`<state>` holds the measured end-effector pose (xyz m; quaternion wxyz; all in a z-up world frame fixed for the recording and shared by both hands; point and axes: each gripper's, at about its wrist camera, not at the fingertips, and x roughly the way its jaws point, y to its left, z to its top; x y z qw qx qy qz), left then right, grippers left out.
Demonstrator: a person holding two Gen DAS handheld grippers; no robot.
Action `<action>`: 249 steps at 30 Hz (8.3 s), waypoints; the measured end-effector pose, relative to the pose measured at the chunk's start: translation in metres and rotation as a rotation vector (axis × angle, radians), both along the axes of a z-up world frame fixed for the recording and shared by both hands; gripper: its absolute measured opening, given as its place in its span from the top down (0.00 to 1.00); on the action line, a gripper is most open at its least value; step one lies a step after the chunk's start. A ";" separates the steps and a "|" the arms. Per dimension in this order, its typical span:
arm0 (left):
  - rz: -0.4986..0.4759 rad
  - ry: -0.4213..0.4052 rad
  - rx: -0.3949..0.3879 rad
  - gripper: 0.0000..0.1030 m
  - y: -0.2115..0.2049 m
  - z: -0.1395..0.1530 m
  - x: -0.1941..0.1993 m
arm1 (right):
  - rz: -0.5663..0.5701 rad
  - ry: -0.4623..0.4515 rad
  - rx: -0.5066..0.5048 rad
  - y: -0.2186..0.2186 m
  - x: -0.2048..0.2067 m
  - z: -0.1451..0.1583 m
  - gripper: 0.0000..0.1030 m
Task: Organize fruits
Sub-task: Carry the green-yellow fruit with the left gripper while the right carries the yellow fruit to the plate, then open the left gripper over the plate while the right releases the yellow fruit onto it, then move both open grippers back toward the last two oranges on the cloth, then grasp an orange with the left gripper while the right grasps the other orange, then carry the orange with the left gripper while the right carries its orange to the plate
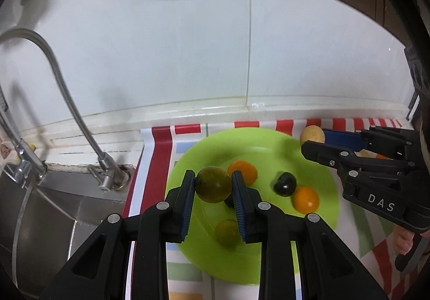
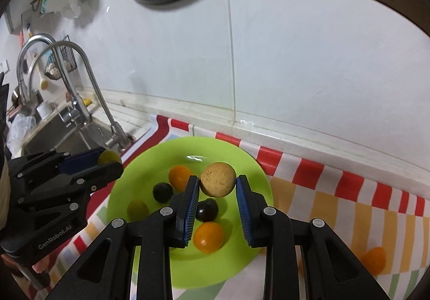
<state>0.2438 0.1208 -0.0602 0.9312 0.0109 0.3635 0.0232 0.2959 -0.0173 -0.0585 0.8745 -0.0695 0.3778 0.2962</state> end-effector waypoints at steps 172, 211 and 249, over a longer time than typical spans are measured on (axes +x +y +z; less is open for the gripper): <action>-0.294 -0.028 -0.119 0.61 -0.177 0.014 -0.019 | -0.274 -0.024 0.030 -0.191 -0.054 0.010 0.60; -0.065 -0.175 -0.068 0.61 -0.079 0.073 -0.131 | -0.119 -0.173 0.092 -0.108 -0.142 0.077 0.60; 0.000 -0.044 -0.007 0.61 0.003 0.000 -0.042 | -0.080 -0.020 0.043 -0.015 -0.039 0.008 0.60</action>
